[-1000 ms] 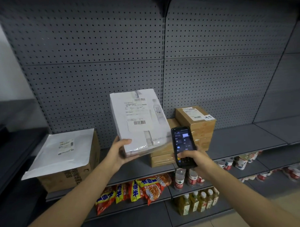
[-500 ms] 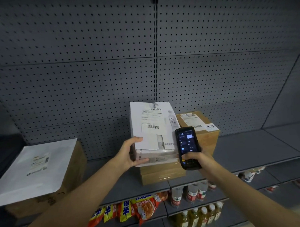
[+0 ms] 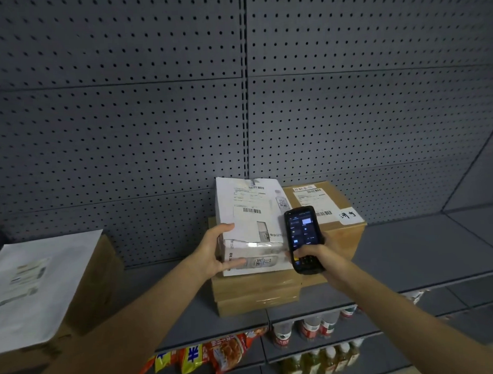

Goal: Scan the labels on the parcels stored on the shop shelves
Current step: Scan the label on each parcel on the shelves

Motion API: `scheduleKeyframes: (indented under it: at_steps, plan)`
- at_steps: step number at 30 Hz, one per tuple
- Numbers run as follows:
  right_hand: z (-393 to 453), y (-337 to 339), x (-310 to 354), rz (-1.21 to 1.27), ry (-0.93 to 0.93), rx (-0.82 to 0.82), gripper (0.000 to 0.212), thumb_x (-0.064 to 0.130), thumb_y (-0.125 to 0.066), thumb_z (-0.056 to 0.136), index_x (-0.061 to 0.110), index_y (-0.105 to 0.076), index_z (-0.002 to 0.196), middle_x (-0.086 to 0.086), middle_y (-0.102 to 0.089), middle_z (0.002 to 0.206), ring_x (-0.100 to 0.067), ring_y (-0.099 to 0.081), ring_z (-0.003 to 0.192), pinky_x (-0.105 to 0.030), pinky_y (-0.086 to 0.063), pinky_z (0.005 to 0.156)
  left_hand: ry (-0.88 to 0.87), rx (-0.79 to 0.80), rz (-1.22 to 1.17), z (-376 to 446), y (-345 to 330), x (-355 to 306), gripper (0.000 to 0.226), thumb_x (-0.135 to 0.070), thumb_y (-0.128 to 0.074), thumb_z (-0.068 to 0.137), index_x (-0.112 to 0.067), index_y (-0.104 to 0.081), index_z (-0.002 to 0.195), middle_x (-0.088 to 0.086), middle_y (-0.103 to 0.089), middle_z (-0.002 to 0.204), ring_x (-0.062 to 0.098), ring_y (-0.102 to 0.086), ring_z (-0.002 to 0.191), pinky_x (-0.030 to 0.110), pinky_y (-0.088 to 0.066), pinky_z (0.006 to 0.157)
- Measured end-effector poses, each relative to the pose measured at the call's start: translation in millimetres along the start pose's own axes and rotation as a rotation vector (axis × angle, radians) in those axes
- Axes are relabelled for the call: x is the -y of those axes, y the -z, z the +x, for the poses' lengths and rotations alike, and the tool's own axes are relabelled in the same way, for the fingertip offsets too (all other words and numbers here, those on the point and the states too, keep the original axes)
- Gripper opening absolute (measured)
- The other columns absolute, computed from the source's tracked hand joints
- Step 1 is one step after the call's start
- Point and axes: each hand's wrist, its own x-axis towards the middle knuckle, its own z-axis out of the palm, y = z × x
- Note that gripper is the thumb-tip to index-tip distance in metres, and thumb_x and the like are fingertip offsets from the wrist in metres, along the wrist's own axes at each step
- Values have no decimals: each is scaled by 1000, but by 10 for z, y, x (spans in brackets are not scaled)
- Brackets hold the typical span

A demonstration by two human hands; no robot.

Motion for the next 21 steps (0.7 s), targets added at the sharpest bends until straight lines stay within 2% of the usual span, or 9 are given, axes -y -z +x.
scheduleKeyframes:
  at_steps: [3,5,7,10,14,18,21]
  plan:
    - [83,16,-33,-23,-18,8,90,14,-81,41,13,-51,127,-14,-71,110,-34,-68,101,-44,-57,78,26,8,-25,114,13,49,44,-22,-70,81,-14,-56,122,15,-57,123,40,-56,112,61,-54,83]
    - [111,18,-60,-18,-22,11,95,16,-82,39,15,-49,128,-15,-71,111,-34,-68,101,-44,-57,78,34,8,-34,168,25,94,35,-21,-66,85,-12,-58,118,15,-59,118,39,-58,108,61,-53,83]
    - [109,16,-59,-17,-20,-1,98,16,-82,37,15,-48,128,-15,-70,112,-34,-68,101,-49,-56,85,29,-15,-7,213,18,122,22,-20,-62,90,-10,-58,110,14,-62,108,35,-61,98,59,-52,85]
    - [95,-4,-39,-26,-17,-10,92,10,-80,42,15,-47,128,-15,-69,113,-34,-67,102,-51,-54,90,26,-38,65,230,-11,132,14,-22,-60,92,-12,-59,102,10,-63,99,31,-62,89,54,-55,76]
    - [86,-40,-30,-46,-10,-43,85,7,-77,47,16,-46,125,-12,-67,113,-32,-65,102,-53,-51,93,30,-27,118,219,-14,102,16,-25,-62,92,-13,-60,103,10,-64,102,30,-63,93,51,-59,70]
    - [68,-112,1,-143,52,-69,68,-2,-78,63,19,-48,119,-4,-66,107,-25,-63,97,-47,-53,87,19,15,128,183,52,96,30,-26,-63,92,-11,-59,117,11,-63,110,32,-61,106,54,-55,82]
    - [30,-204,44,-126,82,-41,72,-4,-78,63,17,-46,125,-3,-66,108,-21,-63,95,-36,-52,75,18,25,144,146,113,74,34,-25,-62,92,-10,-57,122,12,-60,113,34,-58,111,53,-56,82]
